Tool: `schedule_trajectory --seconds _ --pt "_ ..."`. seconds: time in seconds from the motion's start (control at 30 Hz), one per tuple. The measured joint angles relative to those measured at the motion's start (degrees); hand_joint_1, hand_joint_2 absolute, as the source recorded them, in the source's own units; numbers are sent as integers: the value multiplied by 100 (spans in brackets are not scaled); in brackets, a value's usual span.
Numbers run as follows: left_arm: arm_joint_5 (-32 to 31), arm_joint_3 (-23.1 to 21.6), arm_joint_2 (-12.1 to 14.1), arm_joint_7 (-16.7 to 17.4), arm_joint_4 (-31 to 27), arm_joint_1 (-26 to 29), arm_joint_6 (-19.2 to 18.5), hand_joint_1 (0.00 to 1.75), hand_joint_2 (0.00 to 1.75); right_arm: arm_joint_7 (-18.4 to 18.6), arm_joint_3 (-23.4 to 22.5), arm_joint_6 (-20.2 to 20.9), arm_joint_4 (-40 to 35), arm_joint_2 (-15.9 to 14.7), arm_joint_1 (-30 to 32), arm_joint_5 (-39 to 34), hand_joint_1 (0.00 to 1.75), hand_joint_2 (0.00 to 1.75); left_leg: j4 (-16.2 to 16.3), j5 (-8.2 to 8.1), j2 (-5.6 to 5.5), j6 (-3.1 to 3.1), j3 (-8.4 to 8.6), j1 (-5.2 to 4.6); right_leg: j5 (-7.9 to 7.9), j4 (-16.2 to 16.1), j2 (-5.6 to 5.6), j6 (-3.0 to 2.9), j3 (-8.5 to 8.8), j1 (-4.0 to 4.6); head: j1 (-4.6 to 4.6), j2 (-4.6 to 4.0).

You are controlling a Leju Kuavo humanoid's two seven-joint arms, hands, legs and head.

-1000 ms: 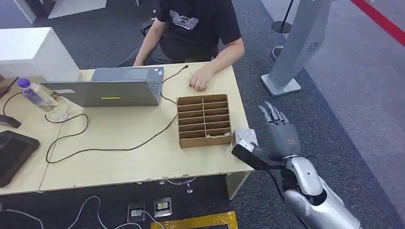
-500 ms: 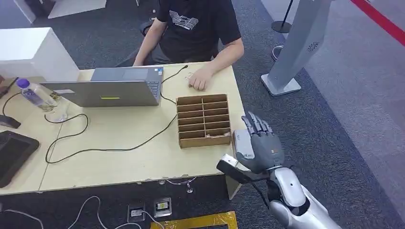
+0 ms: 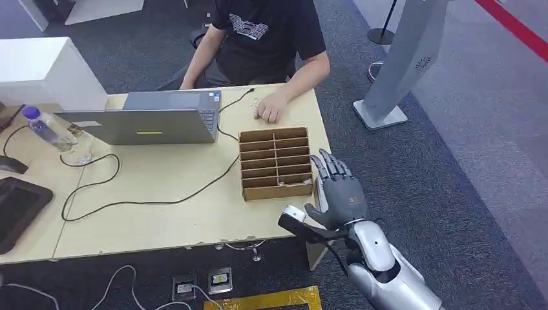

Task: Pass the card to the sensor for recognition and then transmit it.

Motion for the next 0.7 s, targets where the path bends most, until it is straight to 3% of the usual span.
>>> schedule_trajectory --seconds 0.7 --pt "13 2 -61 0 0 -1 55 0 0 -31 4 203 719 607 -394 157 0 175 0 0 0 0 0 0 0 1 -1 0 0 0 2 0"
